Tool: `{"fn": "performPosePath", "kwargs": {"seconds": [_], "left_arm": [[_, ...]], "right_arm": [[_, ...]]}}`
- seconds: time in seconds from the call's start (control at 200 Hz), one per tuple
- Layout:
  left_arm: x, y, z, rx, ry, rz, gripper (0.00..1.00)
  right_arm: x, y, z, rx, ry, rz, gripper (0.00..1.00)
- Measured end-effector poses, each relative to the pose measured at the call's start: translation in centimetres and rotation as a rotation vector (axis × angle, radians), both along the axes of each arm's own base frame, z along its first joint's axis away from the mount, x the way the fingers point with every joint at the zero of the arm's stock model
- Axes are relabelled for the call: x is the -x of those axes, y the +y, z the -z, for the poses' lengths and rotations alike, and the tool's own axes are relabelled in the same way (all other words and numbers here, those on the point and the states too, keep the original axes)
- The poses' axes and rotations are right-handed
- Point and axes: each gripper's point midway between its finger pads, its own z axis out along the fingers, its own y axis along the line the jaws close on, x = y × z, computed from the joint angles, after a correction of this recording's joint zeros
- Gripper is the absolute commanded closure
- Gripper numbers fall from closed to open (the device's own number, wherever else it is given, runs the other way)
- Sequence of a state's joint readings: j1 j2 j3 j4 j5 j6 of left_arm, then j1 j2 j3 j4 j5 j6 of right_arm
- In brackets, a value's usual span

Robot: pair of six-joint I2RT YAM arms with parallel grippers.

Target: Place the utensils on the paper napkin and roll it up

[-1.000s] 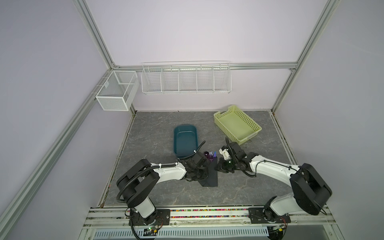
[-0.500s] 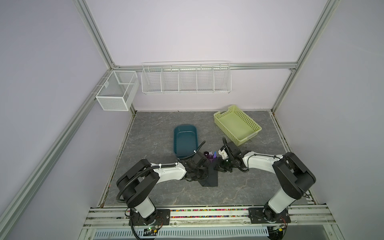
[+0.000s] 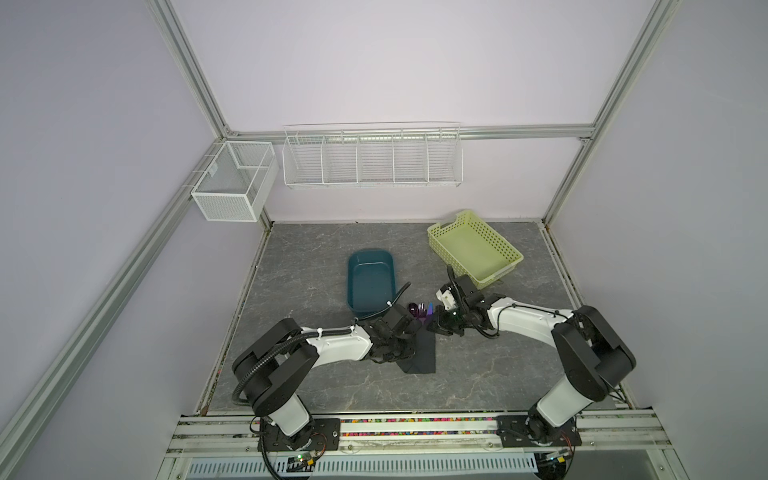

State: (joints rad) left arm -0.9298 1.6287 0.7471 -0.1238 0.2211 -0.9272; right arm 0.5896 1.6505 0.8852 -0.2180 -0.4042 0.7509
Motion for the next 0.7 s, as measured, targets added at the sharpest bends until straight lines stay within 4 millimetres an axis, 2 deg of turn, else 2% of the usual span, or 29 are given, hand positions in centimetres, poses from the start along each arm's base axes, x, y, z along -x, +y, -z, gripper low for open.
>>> {"fn": "performPosePath", "kwargs": {"seconds": [0.11, 0.3, 0.52, 0.705], "left_arm": [[0.0, 0.0, 0.0, 0.0, 0.0, -0.001, 0.98], [0.0, 0.0, 0.0, 0.001, 0.001, -0.003, 0.98], [0.0, 0.0, 0.0, 0.002, 0.001, -0.002, 0.99], [0.0, 0.0, 0.0, 0.003, 0.0, -0.003, 0.99]], "right_arm": [[-0.8, 0.0, 0.1, 0.004, -0.007, 0.003, 0.94], [-0.6, -0.7, 2.8, 0.058, 0.053, 0.01, 0.94], [-0.9, -0.6, 2.4, 0.06, 0.051, 0.008, 0.94], [-1.8, -0.3, 0.9, 0.044, 0.013, 0.003, 0.94]]}}
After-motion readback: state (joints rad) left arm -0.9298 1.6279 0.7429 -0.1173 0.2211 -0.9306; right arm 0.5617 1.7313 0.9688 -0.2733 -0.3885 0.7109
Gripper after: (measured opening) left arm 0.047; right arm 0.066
